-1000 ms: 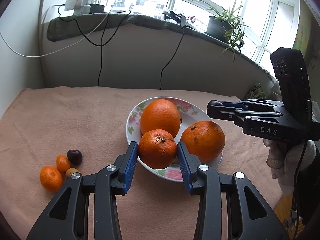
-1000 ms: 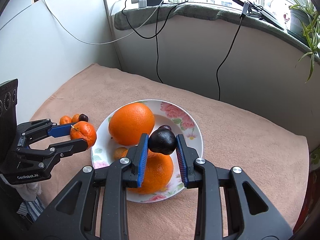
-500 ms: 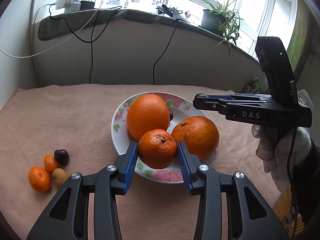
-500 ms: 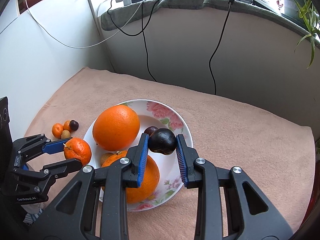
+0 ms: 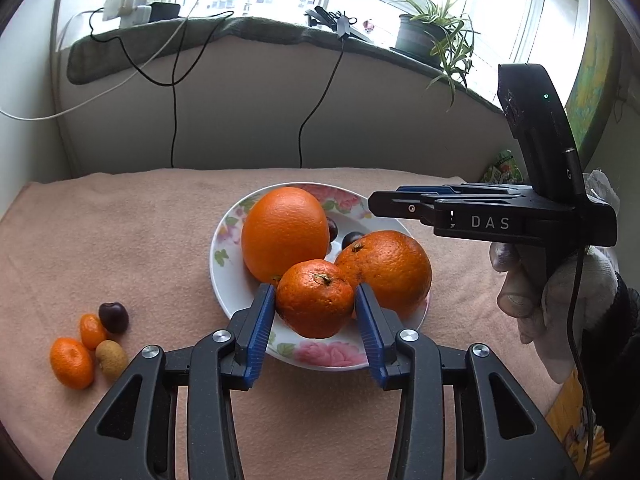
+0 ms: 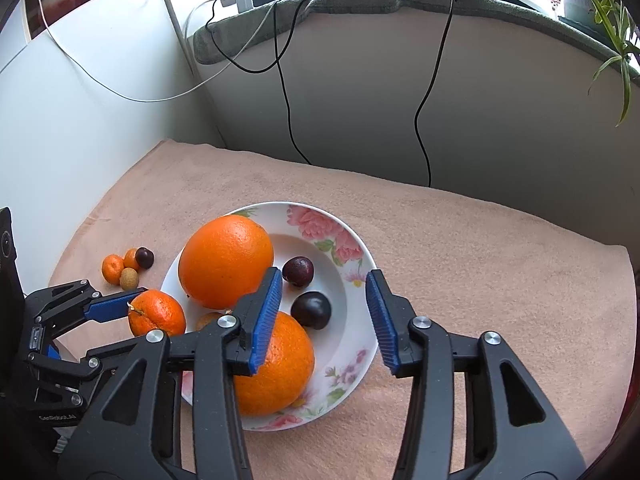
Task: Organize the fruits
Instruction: 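Open the right tool to drop the plum while the left tool releases the tangerine, then withdraw both tools from the plate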
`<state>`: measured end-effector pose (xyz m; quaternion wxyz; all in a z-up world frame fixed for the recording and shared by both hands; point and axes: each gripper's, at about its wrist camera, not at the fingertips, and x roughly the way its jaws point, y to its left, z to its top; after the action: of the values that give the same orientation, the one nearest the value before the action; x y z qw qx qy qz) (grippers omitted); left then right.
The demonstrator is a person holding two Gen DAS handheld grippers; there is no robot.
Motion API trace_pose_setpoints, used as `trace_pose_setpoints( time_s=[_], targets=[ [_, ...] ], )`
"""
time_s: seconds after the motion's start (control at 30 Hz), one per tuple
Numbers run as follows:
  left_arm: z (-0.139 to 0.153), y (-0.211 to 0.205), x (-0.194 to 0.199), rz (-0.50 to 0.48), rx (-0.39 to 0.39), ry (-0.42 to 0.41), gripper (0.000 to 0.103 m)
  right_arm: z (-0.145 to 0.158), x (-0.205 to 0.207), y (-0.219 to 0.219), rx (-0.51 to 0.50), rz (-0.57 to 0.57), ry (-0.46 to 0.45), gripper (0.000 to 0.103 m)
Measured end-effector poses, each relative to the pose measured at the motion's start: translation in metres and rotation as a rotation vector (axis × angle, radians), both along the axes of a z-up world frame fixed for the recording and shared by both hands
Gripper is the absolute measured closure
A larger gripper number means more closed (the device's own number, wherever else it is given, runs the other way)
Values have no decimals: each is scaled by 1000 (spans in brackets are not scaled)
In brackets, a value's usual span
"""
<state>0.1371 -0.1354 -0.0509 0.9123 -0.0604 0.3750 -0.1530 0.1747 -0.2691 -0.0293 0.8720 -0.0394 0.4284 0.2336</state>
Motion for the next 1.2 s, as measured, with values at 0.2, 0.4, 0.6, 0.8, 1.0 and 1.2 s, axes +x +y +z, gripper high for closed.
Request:
trace_pose_setpoints(
  time_s=[0.2, 0.4, 0.6, 0.8, 1.0, 1.2],
  targets=[
    [6, 1, -2, -1, -8, -26, 38, 2, -3, 2, -9, 3, -17, 28],
    [9, -2, -4, 4, 10, -35, 23, 7, -8, 5, -13, 7, -42, 16],
    [12, -3, -4, 9, 18, -38, 23, 10, -12, 10, -16, 10, -45, 16],
    [17, -2, -10, 10, 20, -54, 23, 14, -14, 9, -7, -5, -48, 16],
    [22, -1, -16, 9, 19, -72, 23, 17, -18, 9, -1, -12, -50, 16],
    [27, 1, -23, 14, 18, -87, 23, 22, -23, 10, 19, -16, -54, 16]
  ],
)
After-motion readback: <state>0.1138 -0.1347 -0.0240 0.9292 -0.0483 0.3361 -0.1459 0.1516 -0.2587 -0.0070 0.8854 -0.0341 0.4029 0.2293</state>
